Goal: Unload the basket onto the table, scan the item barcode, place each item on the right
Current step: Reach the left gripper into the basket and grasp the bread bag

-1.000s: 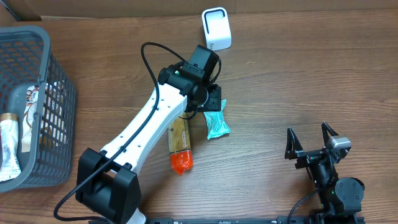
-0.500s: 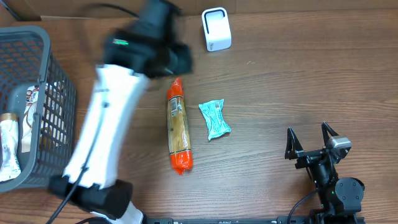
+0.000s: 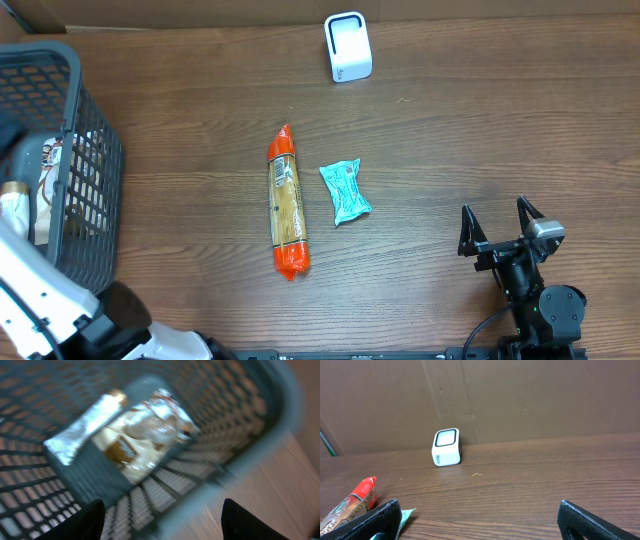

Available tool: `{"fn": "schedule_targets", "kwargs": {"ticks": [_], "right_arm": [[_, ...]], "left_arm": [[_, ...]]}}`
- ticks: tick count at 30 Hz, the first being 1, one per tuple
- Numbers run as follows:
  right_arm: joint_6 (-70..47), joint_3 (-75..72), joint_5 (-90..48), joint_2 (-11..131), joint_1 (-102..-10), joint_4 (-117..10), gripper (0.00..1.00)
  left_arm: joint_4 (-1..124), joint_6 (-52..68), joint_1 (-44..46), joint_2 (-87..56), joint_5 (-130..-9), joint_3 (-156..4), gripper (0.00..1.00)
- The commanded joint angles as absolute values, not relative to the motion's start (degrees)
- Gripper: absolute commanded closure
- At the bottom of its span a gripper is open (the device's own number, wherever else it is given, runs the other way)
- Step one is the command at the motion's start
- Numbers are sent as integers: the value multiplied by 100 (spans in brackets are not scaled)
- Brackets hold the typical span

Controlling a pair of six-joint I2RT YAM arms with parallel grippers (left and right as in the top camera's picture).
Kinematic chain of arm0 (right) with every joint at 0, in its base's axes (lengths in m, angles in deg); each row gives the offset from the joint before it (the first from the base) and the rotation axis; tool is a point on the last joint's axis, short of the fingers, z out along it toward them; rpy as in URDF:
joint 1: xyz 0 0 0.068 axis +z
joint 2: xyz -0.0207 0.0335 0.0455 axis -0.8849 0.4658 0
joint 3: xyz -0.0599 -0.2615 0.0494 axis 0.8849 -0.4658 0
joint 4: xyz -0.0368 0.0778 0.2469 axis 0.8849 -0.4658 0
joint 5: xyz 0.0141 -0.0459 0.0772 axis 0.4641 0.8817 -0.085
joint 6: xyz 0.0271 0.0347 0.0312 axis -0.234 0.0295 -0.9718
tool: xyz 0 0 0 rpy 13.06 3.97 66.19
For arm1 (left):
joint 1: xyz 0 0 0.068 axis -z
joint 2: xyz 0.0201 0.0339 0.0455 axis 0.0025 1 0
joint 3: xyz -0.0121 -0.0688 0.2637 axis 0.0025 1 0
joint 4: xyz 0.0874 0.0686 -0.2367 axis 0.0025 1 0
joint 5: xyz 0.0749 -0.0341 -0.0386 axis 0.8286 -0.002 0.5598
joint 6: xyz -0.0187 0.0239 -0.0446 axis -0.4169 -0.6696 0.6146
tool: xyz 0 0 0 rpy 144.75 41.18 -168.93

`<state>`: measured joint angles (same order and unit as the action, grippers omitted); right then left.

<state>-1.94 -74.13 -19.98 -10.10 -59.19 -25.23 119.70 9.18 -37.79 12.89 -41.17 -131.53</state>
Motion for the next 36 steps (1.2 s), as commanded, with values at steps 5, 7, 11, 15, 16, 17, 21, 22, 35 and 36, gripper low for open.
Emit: {"fn": "schedule_targets", "kwargs": {"ticks": [5,7,11,15,16,17,21,22,35,36], "right_arm": [[-187,-7472,-1972,-1040,-5897,-2490,0],[-187,-7472,-1972,-1040,-5897,-2490,0],[-187,-7472,-1972,-1040,-5897,-2490,0],[-187,-7472,-1972,-1040,-5897,-2490,0],[-187,-7472,-1974,-1040,-5897,-2490,0],[-187,-7472,-1974,-1040,-5897,-2490,0],[-187,-7472,-1972,-1040,-5897,-2490,0],[-189,-7472,-1972,-1040,-5897,-2490,0],[-187,-7472,-1974,-1040,-5897,-2490,0],[-187,-7472,-1972,-1040,-5897,-2490,0]], "left_arm": [[10621,-79,-4797,1251,-4943,-11535,28],[10252,-623,-4789,1278,-4984,-11061,26],[9557,-1237,-4776,1299,-4982,-10232,21],[8801,-1768,-4756,1317,-5048,-9664,5],[8593,-1928,-4743,1328,-5124,-9542,0],[8414,-2079,-4725,1350,-5150,-9441,0],[7939,-2385,-4644,1549,-4980,-9266,0],[7859,-2385,-4623,1636,-4906,-9266,0],[7491,-2837,-4017,2819,-4311,-9266,2],[7494,-2859,-3987,2886,-4300,-9266,2]]}}
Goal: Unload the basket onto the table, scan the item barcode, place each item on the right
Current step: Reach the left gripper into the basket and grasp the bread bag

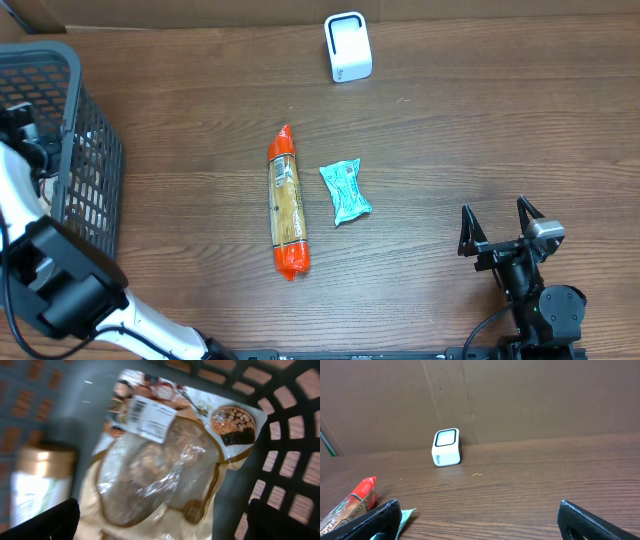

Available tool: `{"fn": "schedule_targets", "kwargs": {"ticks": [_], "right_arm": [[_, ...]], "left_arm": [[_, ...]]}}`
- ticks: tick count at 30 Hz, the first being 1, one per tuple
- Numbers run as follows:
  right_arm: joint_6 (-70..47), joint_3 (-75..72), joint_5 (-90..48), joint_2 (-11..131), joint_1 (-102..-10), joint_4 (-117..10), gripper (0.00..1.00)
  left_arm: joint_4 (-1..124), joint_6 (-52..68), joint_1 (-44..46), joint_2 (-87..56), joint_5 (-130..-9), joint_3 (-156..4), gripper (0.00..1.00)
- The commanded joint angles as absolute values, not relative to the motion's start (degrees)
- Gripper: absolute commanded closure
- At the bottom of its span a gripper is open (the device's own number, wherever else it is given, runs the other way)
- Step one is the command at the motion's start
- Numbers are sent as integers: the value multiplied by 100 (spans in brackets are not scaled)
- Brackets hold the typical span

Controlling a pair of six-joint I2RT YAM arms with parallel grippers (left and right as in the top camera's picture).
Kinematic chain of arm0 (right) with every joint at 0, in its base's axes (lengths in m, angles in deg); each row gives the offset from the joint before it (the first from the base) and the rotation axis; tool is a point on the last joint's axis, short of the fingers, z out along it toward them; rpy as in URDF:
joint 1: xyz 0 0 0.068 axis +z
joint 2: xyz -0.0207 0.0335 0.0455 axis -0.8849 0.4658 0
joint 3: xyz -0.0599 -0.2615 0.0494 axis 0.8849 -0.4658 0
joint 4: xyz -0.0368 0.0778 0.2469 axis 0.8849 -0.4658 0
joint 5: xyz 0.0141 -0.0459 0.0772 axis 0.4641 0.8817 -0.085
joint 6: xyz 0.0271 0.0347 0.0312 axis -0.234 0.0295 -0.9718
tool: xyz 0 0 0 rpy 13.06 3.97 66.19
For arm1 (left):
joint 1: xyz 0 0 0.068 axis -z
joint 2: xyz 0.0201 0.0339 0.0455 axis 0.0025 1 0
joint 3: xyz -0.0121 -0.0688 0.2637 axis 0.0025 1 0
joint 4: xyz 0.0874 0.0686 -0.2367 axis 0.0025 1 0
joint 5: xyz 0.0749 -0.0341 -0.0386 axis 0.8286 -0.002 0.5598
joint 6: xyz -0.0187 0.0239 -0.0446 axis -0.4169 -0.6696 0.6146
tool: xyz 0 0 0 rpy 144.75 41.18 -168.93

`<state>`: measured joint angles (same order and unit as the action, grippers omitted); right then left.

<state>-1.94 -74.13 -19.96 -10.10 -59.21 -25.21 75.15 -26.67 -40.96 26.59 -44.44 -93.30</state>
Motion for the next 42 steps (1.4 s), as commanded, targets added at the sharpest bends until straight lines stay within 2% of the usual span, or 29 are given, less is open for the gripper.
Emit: {"fn": "schedule_targets", "kwargs": {"ticks": [1,20,21,27,28,31,32,42], "right_arm": [[-187,-7472,-1972,-1040,-5897,-2490,0],[-187,-7472,-1972,-1040,-5897,-2490,0],[-187,-7472,-1974,-1040,-5897,-2490,0],[-187,-7472,-1972,-1040,-5897,-2490,0],[-187,-7472,-1972,-1040,-5897,-2490,0],[-187,-7472,-1972,-1040,-5897,-2490,0],[-187,-7472,-1972,-1040,-5897,-2490,0],[-187,-7472,-1974,-1040,-5897,-2490,0]], "left_arm": [[7491,-2859,-3954,2965,-4265,-9266,2],[7513,-2857,-3799,3894,-3784,-9262,7],[7513,-2857,-3799,3907,-3784,-9260,11],[7535,-2852,-3803,3925,-3767,-9260,63],[7535,-2852,-3803,3925,-3767,-9260,66],[7533,-2850,-3801,3922,-3767,-9262,91],[7537,-2833,-3801,3925,-3767,-9260,96],[7896,-2439,-3801,3914,-3743,-9640,96]]}}
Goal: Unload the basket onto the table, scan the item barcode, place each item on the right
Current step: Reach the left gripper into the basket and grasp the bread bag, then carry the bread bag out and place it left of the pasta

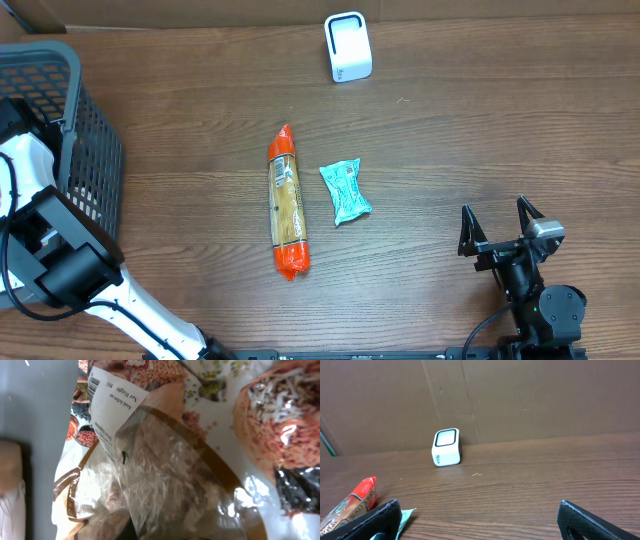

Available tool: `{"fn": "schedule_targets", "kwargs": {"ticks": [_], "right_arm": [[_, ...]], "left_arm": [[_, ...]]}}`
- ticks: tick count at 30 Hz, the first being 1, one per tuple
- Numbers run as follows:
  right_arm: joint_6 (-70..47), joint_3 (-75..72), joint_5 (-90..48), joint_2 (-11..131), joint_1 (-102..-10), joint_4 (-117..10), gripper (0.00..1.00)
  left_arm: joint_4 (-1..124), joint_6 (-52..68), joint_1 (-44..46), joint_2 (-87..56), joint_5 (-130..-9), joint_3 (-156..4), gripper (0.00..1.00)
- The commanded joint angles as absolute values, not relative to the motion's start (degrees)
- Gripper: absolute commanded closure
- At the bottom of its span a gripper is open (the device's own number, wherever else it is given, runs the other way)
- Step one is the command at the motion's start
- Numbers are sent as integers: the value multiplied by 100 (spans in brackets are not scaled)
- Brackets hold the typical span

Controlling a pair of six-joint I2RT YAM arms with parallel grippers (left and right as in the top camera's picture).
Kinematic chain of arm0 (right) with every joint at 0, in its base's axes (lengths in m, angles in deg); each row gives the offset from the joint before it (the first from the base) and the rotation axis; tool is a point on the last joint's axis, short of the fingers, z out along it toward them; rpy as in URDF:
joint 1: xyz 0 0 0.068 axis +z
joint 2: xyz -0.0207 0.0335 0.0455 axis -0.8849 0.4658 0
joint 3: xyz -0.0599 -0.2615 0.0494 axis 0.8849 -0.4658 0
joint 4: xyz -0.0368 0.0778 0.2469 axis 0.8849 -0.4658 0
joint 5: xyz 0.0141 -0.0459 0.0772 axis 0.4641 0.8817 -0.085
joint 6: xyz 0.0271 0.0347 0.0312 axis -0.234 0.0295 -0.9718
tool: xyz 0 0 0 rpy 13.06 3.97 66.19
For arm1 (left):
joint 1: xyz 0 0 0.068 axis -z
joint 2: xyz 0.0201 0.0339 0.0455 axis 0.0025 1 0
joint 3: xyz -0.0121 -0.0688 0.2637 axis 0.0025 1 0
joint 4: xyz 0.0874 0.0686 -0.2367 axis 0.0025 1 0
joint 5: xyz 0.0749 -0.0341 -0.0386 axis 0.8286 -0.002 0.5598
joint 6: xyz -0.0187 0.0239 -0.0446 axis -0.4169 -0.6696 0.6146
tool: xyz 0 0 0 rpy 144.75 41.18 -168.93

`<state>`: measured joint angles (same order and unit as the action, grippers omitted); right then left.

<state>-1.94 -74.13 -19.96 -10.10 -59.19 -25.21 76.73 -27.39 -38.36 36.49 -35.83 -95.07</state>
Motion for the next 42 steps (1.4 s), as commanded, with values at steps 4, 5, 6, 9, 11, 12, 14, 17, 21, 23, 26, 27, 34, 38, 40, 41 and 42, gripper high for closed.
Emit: {"fn": "schedule_targets", "kwargs": {"ticks": [4,5,6,9,11,12,14,17,21,23,26,27,34,38,40,41,42], "right_arm": [[-187,-7472,-1974,-1040,-5897,-2490,0],[-187,-7472,-1972,-1040,-5897,-2490,0],[-187,-7472,-1972,-1040,-5897,-2490,0],[-187,-7472,-1972,-1040,-5897,-2490,0],[-187,-7472,-1972,-1040,-5897,-2490,0],[-187,-7472,-1974,-1040,-5897,-2490,0],[-187,-7472,-1974,-1040,-5897,-2490,0],[-187,-7472,-1972,-1040,-5897,-2490,0],[-187,-7472,-1972,-1040,-5897,-2490,0],[-187,-7472,-1972,-1040,-5897,-2490,0],[-187,-7472,-1972,-1040,-5897,-2490,0],[-187,-7472,-1974,-1040,-5897,-2490,0],[-187,-7472,-1972,-1040,-5897,-2490,0],[-187,-7472,-1974,-1040,-5897,-2490,0],[-187,-7472,-1972,-1040,-5897,-2490,0],[-187,-7472,-1974,-1040,-5897,-2490,0],[-187,-7472,-1974,-1040,-5897,-2490,0]], "left_arm": [[8510,-2127,-3803,3892,-3642,-10305,96],[8687,-2020,-3803,3879,-3607,-10514,96],[8840,-1924,-3803,3850,-3588,-10709,96],[9301,-1639,-3803,3739,-3590,-11328,96],[9544,-1458,-3803,3634,-3590,-11675,96],[9673,-1375,-3803,3549,-3590,-11854,96],[9872,-1344,-3803,3389,-3590,-12132,96],[10101,-1344,-3805,3074,-3566,-12409,96],[10175,-1231,-3803,2469,-3570,-12433,96],[10193,-1102,-3803,2156,-3575,-12433,96],[10173,-898,-3799,1665,-3638,-12433,96],[10147,-813,-3799,1459,-3745,-12433,96],[10079,-621,-3665,471,-5205,-12433,96],[10473,-621,-3160,187,-5679,-12433,96],[10805,-627,-2741,159,-5671,-12431,96],[10971,-656,-2505,163,-5655,-12407,96],[11093,-697,-2255,176,-5620,-12346,96]]}}
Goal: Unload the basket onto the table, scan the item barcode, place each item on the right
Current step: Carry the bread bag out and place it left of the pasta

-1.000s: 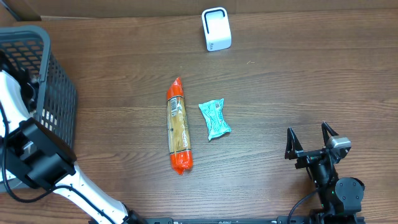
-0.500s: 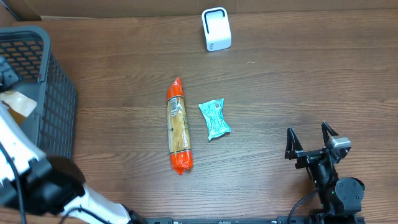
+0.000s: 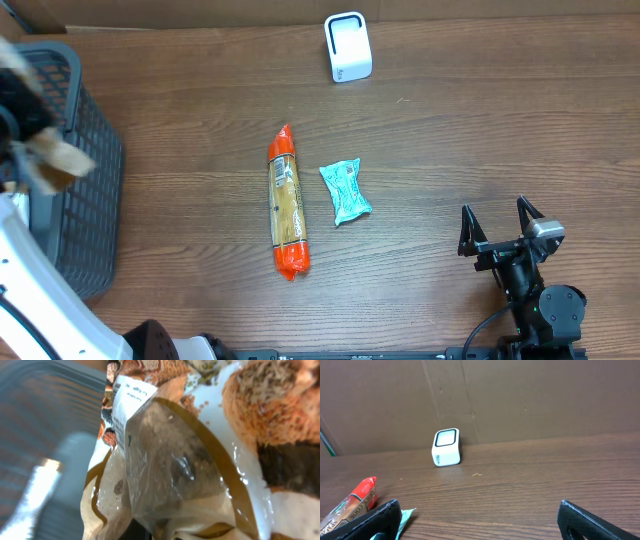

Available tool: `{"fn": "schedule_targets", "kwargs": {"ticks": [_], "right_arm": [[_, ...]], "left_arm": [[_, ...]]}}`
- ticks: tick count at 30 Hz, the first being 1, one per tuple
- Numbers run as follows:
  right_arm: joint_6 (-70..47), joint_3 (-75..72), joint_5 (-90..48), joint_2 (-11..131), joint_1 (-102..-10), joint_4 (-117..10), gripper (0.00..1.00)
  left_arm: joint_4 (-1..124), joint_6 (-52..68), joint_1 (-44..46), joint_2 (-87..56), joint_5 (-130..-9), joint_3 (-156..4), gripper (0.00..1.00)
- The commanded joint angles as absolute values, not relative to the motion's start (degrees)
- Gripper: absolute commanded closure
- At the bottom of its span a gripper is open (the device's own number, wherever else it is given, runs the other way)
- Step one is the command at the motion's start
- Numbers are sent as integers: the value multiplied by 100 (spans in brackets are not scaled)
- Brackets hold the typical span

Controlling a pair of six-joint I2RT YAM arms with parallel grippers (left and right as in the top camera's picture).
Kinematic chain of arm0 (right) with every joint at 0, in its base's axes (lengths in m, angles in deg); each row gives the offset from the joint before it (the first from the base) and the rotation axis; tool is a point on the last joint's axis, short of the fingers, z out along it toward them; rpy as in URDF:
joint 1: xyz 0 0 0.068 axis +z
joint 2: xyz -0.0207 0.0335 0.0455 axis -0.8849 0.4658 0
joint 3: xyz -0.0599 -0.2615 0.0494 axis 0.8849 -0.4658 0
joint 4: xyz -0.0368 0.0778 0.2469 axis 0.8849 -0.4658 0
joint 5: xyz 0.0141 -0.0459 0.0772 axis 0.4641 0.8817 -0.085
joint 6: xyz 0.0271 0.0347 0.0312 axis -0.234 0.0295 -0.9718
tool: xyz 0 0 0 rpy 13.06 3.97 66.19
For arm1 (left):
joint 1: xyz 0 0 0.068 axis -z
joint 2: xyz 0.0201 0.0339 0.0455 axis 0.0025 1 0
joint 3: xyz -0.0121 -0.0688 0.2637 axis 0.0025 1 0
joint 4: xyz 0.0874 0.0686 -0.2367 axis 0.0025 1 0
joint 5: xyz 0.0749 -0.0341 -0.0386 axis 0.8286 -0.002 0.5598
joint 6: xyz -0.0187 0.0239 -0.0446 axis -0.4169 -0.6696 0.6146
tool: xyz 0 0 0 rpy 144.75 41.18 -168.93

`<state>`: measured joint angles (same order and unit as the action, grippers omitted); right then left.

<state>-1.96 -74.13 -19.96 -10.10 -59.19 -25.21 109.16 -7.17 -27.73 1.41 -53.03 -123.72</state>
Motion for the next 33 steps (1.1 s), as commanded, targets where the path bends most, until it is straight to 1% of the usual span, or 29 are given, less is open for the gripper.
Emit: {"fn": "schedule_targets", "kwargs": {"ticks": [1,5,7,11,15,20,24,28,33], "right_arm": [[-187,-7472,-1972,-1040,-5897,-2490,0],[-187,-7472,-1972,-1040,-5897,-2490,0],[-187,-7472,-1974,-1040,-5897,-2490,0],[-187,-7472,-1972,-1040,-5897,-2490,0],[-187,-7472,-1974,-1040,-5897,-2490,0],[-187,-7472,-1972,-1040,-5897,-2490,0],[-187,-7472,-1974,-1040,-5897,-2490,0],[-187,-7472,-1972,-1040,-5897,-2490,0],[-187,-7472,-1972,-1040,-5897,-2490,0]], "left_arm": [[11183,-691,-2000,185,-5537,-12252,96],[11264,-83,-1058,185,-5061,-11463,96],[11056,264,-675,185,-4700,-10882,96],[10272,660,-57,189,-4364,-9616,96],[9354,1307,468,248,-3859,-8342,96],[8291,1777,844,390,-3035,-7135,96],[7539,1803,944,561,-2742,-6423,96],[6934,1733,971,974,-2713,-5898,96],[6807,1493,1100,1501,-2921,-5782,96]]}}
